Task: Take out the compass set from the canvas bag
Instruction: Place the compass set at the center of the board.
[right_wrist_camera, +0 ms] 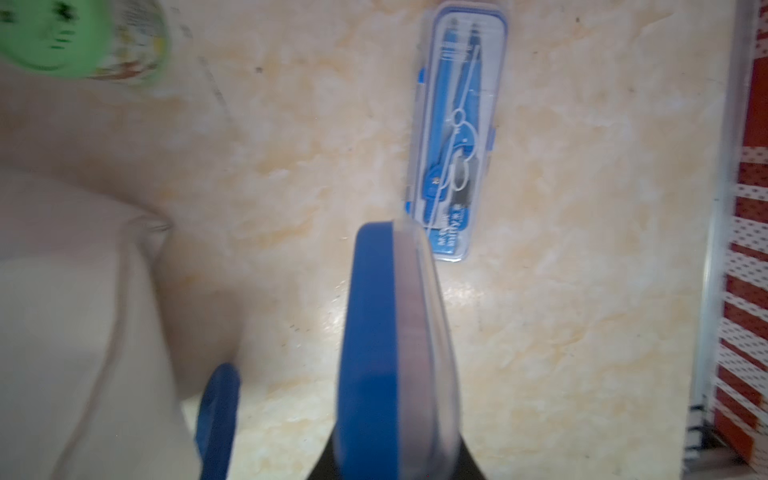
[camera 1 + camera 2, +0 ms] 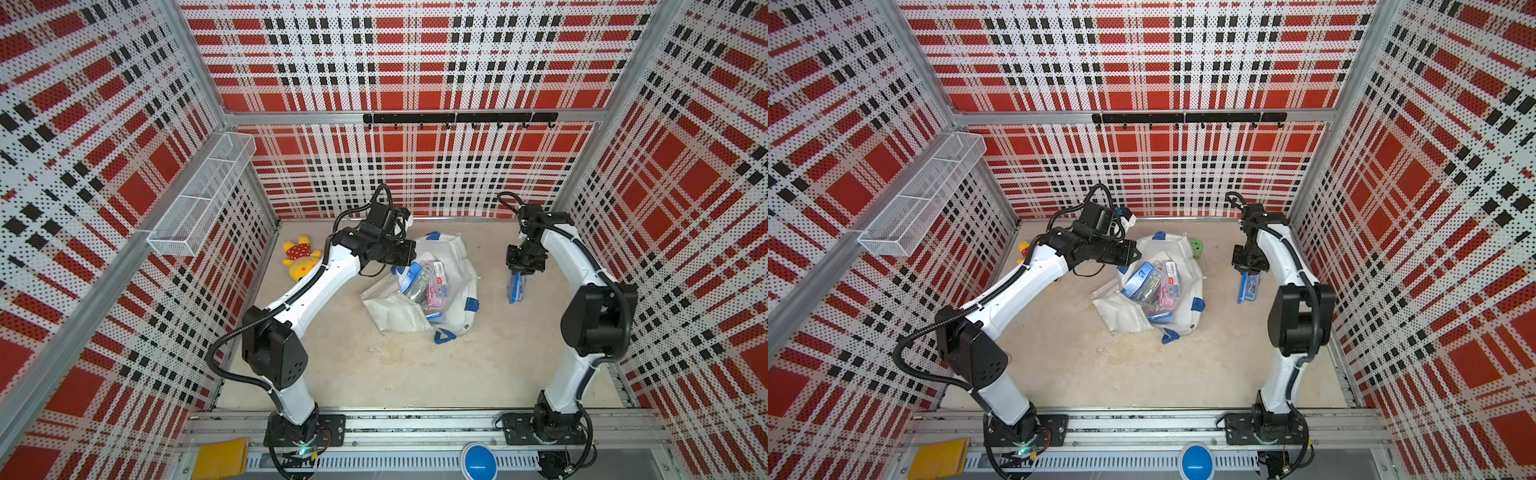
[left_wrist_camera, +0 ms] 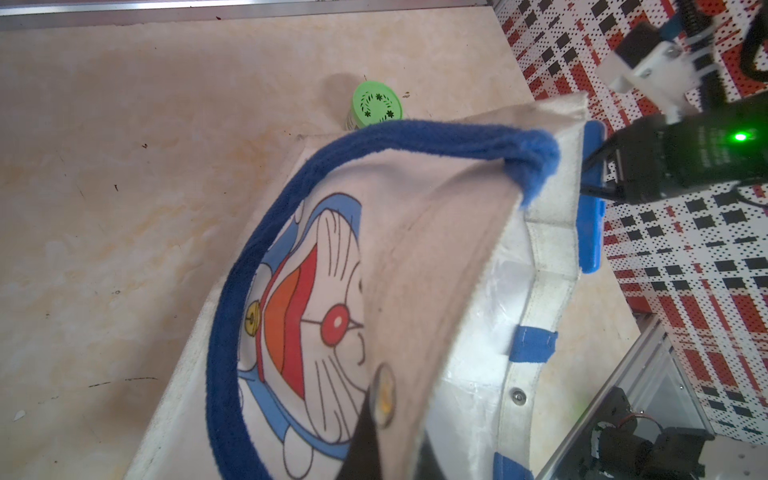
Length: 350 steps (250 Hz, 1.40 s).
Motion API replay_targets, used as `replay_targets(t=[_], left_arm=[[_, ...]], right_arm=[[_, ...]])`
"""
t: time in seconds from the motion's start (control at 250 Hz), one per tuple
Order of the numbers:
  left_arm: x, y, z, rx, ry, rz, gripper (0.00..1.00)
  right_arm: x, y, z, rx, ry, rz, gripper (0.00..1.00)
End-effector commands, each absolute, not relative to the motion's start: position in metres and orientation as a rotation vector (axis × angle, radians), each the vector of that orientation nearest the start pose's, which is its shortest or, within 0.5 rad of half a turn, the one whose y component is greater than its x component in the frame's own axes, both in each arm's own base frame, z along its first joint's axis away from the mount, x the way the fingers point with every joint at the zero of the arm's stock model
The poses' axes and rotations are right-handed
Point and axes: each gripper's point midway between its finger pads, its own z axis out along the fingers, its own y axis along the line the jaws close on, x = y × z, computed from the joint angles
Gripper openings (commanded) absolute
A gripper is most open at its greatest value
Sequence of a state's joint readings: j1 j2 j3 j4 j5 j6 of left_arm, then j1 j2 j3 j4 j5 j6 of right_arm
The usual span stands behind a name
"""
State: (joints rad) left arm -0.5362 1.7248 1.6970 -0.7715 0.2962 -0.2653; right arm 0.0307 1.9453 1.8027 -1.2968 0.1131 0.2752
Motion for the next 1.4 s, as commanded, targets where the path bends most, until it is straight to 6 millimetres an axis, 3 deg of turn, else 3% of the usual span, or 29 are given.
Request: replay_targets(t=[0.0,0.104,0.24,0.588,0.98,1.236,1.396], left_arm=[[0.385,-0.292,0.295,0.522,2.275,-0.788,0.0],[0.384,-0.292,0.294,0.525,2.272,-0.803,0.0],[0.382,-0.289,0.291,0.519,2.277,-0.815,0.0],[0.38,-0.279,0.29,0.477,2.302,-0.793,0.0],[0.376,-0.283,0.282,0.465,2.344,-0.765,0.0],[0.375,-0.293,0.282,0.485,2.354,-0.753,0.0],[0.375,-0.296,0.282,0.492,2.35,-0.748,0.0]], right_arm=[[0.399,-0.057,0.145,0.4,2.964,-0.474,0.1],[0.406,-0.086,0.137,0.459,2.954,-0.616,0.1],[0.414,-0.108,0.124,0.471,2.966,-0.771,0.1],[0.437,-0.128,0.09,0.447,3.001,-0.868,0.12],[0.451,-0.122,0.057,0.505,3.042,-0.715,0.18],[0.46,-0.111,0.047,0.557,3.051,-0.587,0.3],[0.463,-0.106,0.054,0.589,3.029,-0.52,0.43]])
